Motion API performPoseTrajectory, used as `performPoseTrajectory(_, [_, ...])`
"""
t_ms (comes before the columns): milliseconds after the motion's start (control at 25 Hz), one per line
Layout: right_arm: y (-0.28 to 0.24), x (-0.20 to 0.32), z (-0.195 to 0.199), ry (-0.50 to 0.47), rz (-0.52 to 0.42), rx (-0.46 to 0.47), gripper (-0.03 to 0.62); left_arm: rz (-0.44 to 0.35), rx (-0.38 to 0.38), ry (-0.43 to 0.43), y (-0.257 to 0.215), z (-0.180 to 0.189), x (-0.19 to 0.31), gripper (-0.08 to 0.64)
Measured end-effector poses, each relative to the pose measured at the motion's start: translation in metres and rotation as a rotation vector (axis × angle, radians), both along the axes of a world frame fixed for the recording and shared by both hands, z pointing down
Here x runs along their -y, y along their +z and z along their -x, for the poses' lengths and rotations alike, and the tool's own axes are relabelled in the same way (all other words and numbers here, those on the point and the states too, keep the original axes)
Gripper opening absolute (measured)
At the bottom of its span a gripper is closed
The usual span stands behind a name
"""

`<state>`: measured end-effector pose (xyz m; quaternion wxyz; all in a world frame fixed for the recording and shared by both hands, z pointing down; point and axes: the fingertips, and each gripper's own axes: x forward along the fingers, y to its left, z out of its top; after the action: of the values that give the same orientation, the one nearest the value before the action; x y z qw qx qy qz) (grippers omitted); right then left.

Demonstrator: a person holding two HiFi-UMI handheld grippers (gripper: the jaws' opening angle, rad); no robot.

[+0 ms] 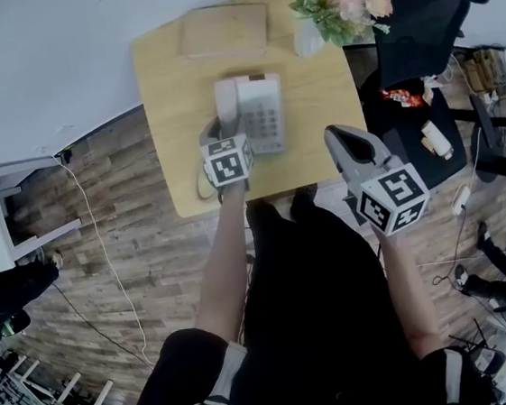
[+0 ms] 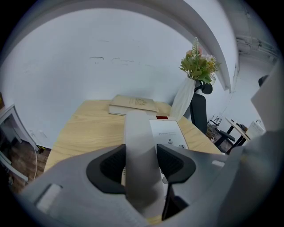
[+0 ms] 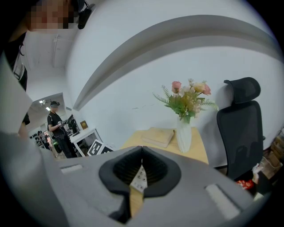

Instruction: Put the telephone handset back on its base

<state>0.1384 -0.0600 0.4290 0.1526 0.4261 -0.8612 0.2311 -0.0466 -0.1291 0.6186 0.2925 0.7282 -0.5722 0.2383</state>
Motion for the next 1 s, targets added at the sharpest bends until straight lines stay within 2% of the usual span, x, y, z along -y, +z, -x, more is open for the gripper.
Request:
performPoseTrajectory(640, [-0.001,-0.005,-0.004,0.000,-0.002,-0.001,0.004,-0.011,0.043,0.013,0.001,-0.002,-0.001,0.225])
performPoseTrajectory(800, [-0.001,-0.006,-0.003,-0.005,0.000,0.000,0.003,-0.004,0.033,0.028,0.004,-0.005,-0.003,0.233])
performPoseTrajectory(1000, [0.000,-0.003,-0.002,-0.010,0.000,0.006,0.003,-0.018,-0.015,0.064,0.002,-0.010,-0.003,0.244])
